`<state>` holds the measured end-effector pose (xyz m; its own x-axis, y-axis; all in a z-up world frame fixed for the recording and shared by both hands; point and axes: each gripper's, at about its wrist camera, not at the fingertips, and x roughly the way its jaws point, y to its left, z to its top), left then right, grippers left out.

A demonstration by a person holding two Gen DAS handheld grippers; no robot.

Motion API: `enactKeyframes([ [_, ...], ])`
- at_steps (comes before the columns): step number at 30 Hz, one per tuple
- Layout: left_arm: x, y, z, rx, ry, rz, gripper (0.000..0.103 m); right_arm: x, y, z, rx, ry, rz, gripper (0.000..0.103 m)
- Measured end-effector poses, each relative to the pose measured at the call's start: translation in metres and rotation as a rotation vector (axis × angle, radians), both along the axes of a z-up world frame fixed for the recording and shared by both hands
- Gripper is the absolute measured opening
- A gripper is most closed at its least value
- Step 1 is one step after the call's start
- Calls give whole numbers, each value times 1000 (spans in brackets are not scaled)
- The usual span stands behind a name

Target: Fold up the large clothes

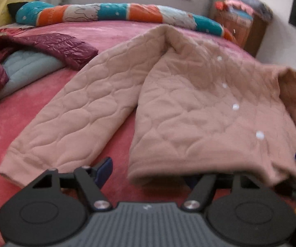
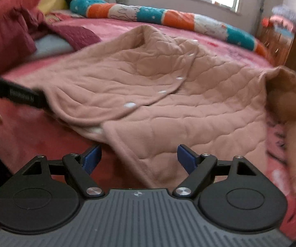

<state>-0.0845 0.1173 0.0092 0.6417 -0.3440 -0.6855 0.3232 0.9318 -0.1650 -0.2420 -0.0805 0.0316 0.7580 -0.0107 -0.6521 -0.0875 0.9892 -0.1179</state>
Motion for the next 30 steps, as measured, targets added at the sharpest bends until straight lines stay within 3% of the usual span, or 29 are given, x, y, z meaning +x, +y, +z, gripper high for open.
enactKeyframes([
  [3,2,-7,0,-37,-34,32,69,12,-11,-9,24,29,-28,101],
  [5,5,-15,1,-40,-59,42,56,21,-21,-15,46,43,-54,101],
  [7,9,-23,6,-2,-75,66,23,30,-32,-20,64,43,-76,102],
  [9,13,-19,16,-1,-88,96,4,35,-40,-22,76,28,-78,102],
  [13,11,-5,48,3,-140,126,3,34,-46,-22,15,-38,-58,95],
  [15,7,1,68,-4,-175,121,4,32,-47,-21,-14,-66,-41,82],
  [18,-5,4,95,29,-226,103,4,30,-47,-17,-54,-123,-25,80],
  [21,-19,-3,112,134,-268,43,5,26,-46,-15,-97,-164,-12,85],
  [24,-28,-9,100,245,-276,9,6,31,-43,-23,-122,-160,-7,100],
  [27,-27,-10,77,238,-210,-1,6,39,-46,-27,-128,-143,-3,100],
  [28,-27,-12,70,227,-191,-5,6,42,-47,-28,-138,-142,2,98],
  [30,-29,-16,58,223,-168,-26,6,48,-44,-30,-141,-140,25,70],
])
